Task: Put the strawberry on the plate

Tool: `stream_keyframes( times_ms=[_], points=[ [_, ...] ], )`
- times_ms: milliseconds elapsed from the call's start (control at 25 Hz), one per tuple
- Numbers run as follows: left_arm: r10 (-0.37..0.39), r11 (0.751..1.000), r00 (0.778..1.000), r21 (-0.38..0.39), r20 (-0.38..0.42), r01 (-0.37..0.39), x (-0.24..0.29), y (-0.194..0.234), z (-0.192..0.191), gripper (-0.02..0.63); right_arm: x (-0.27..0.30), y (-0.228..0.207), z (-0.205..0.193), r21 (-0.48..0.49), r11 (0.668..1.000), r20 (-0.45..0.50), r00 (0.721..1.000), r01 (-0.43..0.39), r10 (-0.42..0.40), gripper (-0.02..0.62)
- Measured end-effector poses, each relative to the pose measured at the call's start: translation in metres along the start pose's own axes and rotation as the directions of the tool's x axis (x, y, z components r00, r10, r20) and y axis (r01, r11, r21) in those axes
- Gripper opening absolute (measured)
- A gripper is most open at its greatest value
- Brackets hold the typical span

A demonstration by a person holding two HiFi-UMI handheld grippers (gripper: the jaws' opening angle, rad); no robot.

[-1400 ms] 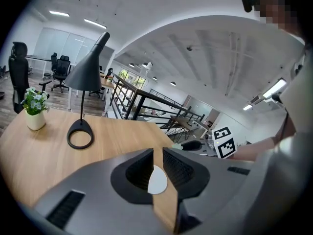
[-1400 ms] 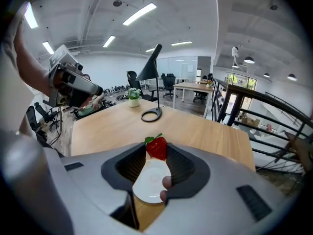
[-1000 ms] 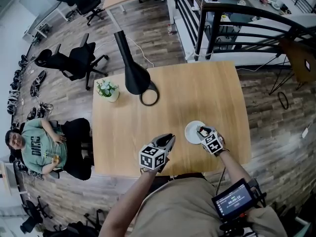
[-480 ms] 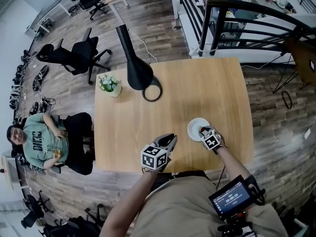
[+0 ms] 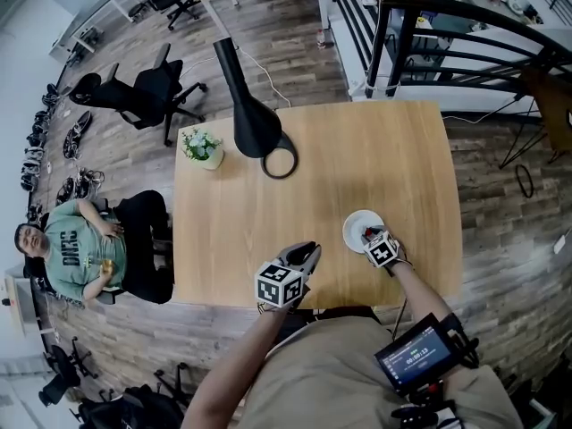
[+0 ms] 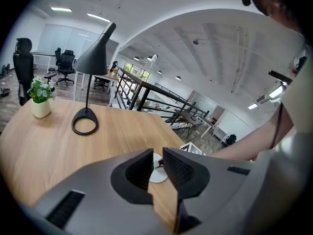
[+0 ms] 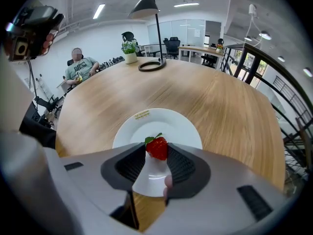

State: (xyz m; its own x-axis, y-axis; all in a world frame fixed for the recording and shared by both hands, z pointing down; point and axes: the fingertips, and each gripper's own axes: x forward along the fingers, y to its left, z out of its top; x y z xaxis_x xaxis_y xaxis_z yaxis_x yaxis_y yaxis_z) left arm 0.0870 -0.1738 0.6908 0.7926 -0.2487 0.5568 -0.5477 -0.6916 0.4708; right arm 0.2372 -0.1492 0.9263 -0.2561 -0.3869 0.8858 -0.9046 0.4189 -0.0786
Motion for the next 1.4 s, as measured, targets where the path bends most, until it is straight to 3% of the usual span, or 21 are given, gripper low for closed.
stream_keyframes(
  times_ms=[560, 760, 880, 1000, 1160, 1400],
  points=[
    [0.011, 1.000, 1.000, -0.009, 0.007, -0.011, -0.003, 0.002, 0.002, 0.044, -0.005, 0.000, 0.012, 0.018, 1.000, 0.048, 0.999, -0.002, 0.001, 0.141],
    [0.005, 1.000, 1.000, -0.012, 0.012, -0.005, -0.004, -0.001, 0.002, 0.044, -0.024, 0.000, 0.028, 0.039, 0.999, 0.124, 0.992, -0.001, -0.004, 0.212],
    [0.005, 1.000, 1.000, -0.016, 0.026, -0.004, -0.007, 0.000, 0.004, 0.044, -0.041, 0.000, 0.044, 0.057, 0.998, 0.207, 0.978, 0.011, -0.022, 0.221],
    [0.005, 1.000, 0.999, -0.027, 0.051, -0.003, -0.012, 0.000, 0.010, 0.044, -0.072, -0.002, 0.069, 0.071, 0.997, 0.316, 0.947, 0.043, -0.063, 0.221],
    [0.007, 0.999, 0.994, -0.053, 0.113, -0.001, -0.025, -0.001, 0.025, 0.043, -0.129, -0.002, 0.108, 0.092, 0.993, 0.455, 0.884, 0.076, -0.110, 0.221],
    [0.014, 0.996, 0.964, -0.088, 0.266, 0.009, -0.059, -0.003, 0.064, 0.044, -0.242, -0.006, 0.175, 0.143, 0.981, 0.672, 0.716, 0.128, -0.192, 0.221]
  ],
)
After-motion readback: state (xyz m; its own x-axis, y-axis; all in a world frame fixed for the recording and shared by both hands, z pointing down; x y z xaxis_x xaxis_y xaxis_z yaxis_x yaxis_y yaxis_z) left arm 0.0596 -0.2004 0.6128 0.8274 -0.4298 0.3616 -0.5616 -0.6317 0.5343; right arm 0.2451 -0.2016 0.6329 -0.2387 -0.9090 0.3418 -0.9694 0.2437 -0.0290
